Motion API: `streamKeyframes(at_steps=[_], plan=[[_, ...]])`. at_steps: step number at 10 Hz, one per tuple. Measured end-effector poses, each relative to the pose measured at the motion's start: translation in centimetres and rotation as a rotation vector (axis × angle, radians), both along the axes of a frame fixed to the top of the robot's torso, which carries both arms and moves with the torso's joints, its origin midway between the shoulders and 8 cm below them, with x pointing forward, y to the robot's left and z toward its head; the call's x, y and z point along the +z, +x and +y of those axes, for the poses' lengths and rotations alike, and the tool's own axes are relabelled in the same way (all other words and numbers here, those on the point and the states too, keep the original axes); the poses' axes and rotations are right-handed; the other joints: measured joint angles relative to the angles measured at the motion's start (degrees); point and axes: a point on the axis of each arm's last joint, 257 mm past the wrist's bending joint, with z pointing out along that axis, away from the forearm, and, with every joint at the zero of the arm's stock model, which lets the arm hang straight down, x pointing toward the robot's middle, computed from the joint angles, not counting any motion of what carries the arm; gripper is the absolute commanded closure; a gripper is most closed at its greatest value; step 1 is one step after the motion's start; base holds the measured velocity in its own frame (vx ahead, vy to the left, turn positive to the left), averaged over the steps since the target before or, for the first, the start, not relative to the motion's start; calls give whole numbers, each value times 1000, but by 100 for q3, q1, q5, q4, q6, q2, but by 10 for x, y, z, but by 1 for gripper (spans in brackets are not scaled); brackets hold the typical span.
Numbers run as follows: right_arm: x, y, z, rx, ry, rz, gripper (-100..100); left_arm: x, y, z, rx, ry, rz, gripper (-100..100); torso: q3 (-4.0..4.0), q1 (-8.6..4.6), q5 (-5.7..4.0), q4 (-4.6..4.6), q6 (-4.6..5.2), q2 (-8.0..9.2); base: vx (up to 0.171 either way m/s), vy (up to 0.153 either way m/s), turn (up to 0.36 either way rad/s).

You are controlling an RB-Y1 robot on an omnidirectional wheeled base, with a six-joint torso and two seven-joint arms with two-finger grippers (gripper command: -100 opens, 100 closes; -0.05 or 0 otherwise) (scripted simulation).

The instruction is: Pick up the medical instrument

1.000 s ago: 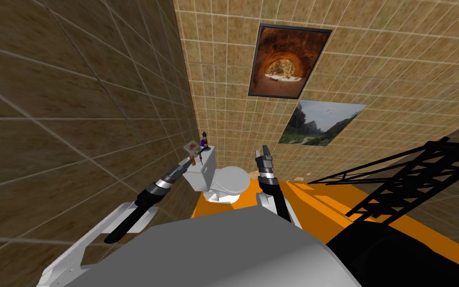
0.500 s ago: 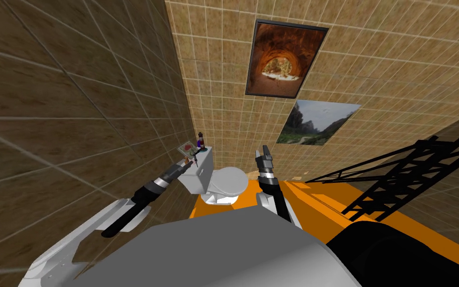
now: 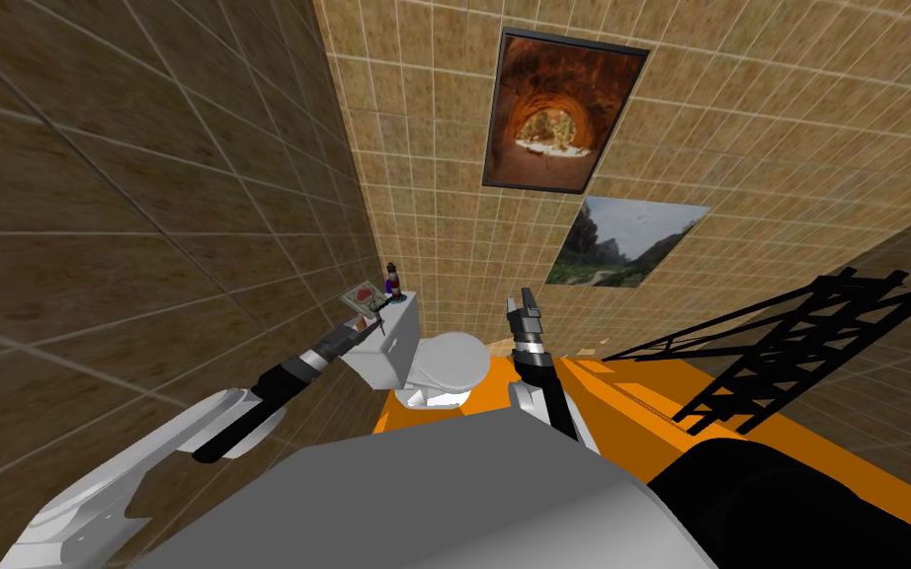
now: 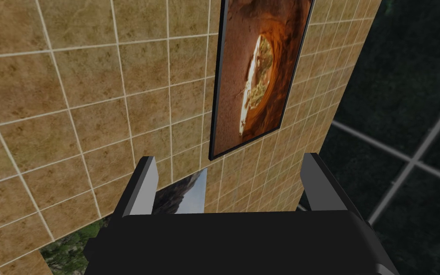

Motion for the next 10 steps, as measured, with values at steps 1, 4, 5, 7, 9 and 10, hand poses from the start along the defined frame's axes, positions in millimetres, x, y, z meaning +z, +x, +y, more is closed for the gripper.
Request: streamKeyframes(at_steps=[1,4,5,7,9,10], plan=[[0,0,0,0,0,0,0,-2,4,4,6,40,1,-100,0,-2,0,0,1,0,24,-36,-29],[0,0,0,0,0,0,0,-5,7,12,16,79,3,-100,6,10,2,2,-1,11,3,-5,-1],[0,0,0,0,0,0,0,-5,7,12,16,79,3,100,7,11,3,3,-1,12,0,0,0],[0,0,0,0,0,0,0,-5,7,12,16,79,3,100,8,12,3,3,-1,13,0,0,0],[0,0,0,0,0,0,0,-5,7,12,16,79,3,100,8,12,3,3,-1,13,0,0,0],[0,0,0,0,0,0,0,-5,7,12,16,79,3,0,8,12,3,3,-1,13,0,0,0]])
